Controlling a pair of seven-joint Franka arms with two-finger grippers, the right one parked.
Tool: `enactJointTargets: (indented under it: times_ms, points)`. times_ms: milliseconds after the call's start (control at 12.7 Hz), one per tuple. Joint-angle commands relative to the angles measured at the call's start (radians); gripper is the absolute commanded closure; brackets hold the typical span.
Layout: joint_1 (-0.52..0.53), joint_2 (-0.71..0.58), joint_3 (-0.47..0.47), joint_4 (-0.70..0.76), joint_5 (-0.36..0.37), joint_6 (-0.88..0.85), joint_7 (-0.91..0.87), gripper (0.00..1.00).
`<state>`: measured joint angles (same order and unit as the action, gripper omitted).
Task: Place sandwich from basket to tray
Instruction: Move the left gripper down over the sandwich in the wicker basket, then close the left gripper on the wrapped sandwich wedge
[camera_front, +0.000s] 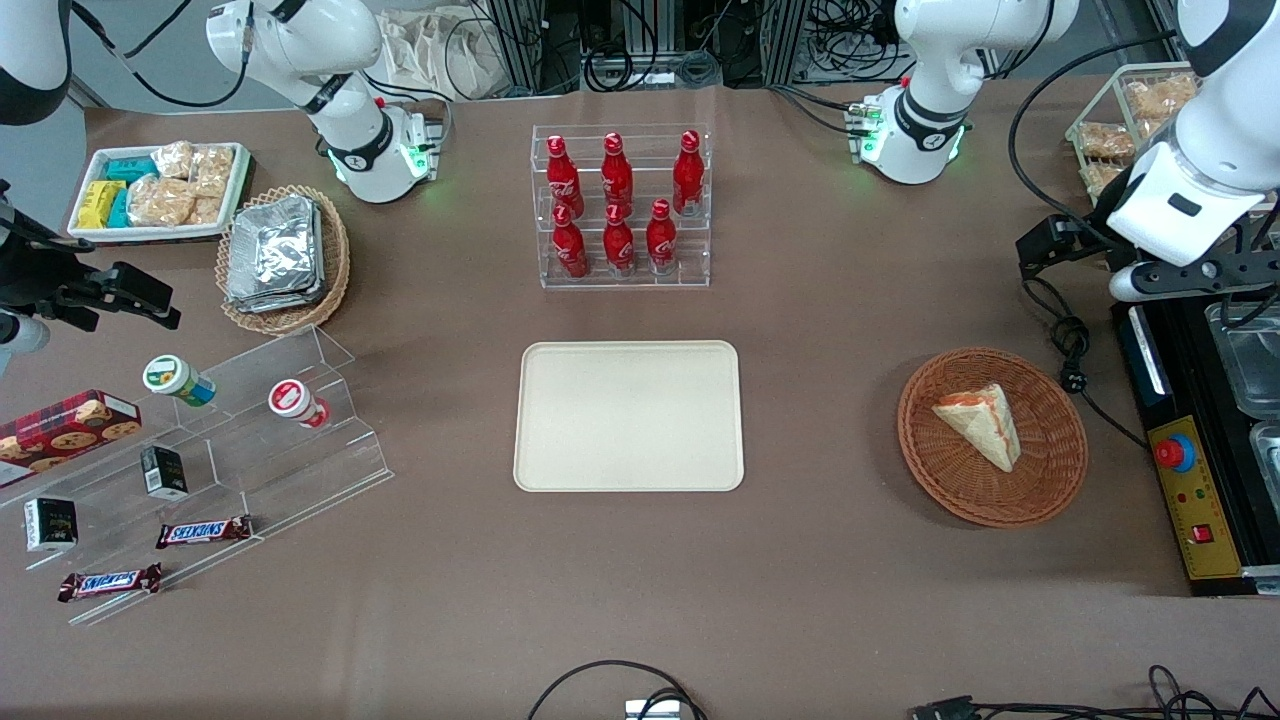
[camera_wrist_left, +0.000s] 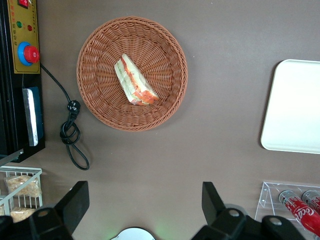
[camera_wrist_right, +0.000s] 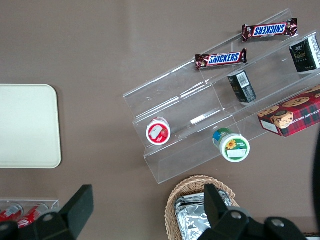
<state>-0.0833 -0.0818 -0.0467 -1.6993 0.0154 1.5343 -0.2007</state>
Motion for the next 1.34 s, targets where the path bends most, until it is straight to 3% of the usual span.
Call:
enactJointTargets:
  times_ms: [0, 315, 472, 944, 1258]
  points:
    - [0.008, 0.010, -0.008, 0.020, 0.014, -0.025, 0.009, 0.00]
    - [0.008, 0.042, 0.028, -0.002, 0.038, -0.003, 0.001, 0.00]
    - [0.007, 0.094, 0.063, 0.000, 0.025, 0.024, -0.096, 0.00]
    - [-0.001, 0.229, 0.100, -0.147, 0.035, 0.354, -0.466, 0.00]
    - [-0.003, 0.324, 0.136, -0.247, 0.035, 0.554, -0.520, 0.00]
